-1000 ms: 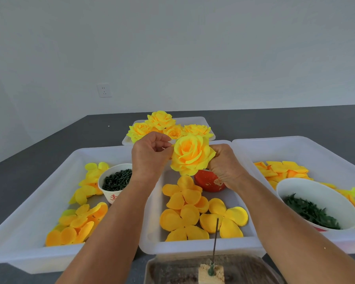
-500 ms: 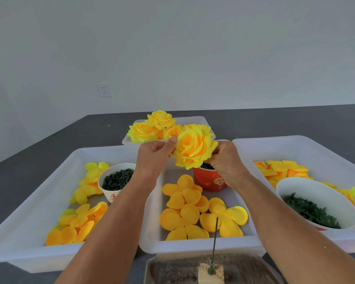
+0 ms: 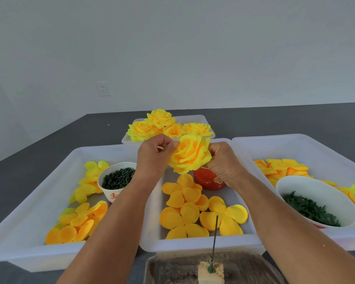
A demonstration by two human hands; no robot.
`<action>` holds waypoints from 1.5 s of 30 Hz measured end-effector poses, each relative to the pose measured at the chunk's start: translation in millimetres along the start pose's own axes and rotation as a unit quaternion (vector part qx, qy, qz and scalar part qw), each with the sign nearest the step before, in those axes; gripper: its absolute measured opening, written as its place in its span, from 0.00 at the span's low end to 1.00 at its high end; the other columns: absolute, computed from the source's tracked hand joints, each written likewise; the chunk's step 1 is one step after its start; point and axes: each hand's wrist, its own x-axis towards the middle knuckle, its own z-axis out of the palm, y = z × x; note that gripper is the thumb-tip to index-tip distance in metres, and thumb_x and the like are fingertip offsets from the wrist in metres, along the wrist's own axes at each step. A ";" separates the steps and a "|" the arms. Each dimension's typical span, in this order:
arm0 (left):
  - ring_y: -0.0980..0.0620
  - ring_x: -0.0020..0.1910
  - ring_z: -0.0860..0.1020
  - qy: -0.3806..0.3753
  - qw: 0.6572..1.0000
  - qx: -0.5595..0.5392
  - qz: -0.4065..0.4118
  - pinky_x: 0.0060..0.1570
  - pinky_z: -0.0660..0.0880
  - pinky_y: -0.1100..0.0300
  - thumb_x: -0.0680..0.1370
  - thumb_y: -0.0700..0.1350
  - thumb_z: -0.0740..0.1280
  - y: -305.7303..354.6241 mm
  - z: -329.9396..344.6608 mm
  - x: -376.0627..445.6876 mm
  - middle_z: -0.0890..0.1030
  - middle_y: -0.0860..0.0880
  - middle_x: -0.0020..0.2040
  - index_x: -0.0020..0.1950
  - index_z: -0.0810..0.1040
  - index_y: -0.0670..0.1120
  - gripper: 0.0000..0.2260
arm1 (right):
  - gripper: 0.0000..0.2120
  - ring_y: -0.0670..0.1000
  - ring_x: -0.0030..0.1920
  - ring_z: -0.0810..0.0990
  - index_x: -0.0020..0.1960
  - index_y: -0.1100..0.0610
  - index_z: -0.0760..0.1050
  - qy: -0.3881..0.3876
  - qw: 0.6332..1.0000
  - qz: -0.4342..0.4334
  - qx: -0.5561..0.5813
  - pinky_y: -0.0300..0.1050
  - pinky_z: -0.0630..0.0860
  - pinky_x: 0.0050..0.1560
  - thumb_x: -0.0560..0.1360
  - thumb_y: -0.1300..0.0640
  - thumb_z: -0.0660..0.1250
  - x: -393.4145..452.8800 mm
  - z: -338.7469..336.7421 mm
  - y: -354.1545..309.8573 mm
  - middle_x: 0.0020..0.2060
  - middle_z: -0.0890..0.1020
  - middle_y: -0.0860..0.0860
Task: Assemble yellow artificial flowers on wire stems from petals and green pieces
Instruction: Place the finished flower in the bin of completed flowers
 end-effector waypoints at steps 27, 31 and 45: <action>0.57 0.22 0.69 -0.020 0.975 -0.183 -0.126 0.24 0.68 0.64 0.77 0.42 0.67 8.0 -4.6 -3.4 0.73 0.52 0.23 0.38 0.77 0.42 0.08 | 0.04 0.49 0.39 0.79 0.44 0.64 0.82 0.070 0.997 0.016 0.022 0.43 0.78 0.42 0.69 0.66 0.72 0.6 -3.7 -1.3 0.36 0.81 0.52; 0.58 0.24 0.71 -0.031 0.974 -0.170 -0.145 0.24 0.69 0.65 0.76 0.48 0.67 9.1 -3.9 -4.1 0.76 0.52 0.26 0.40 0.78 0.42 0.11 | 0.08 0.46 0.39 0.79 0.49 0.62 0.82 0.095 0.994 0.024 0.040 0.34 0.74 0.40 0.70 0.65 0.72 1.9 -4.0 0.0 0.39 0.81 0.49; 0.58 0.24 0.74 -0.007 0.983 -0.162 -0.087 0.26 0.73 0.67 0.73 0.31 0.69 7.1 -4.9 -2.9 0.77 0.45 0.31 0.40 0.78 0.42 0.07 | 0.07 0.58 0.42 0.81 0.43 0.66 0.82 0.048 0.998 -0.017 -0.029 0.51 0.78 0.47 0.69 0.62 0.74 1.3 2.7 2.3 0.40 0.84 0.59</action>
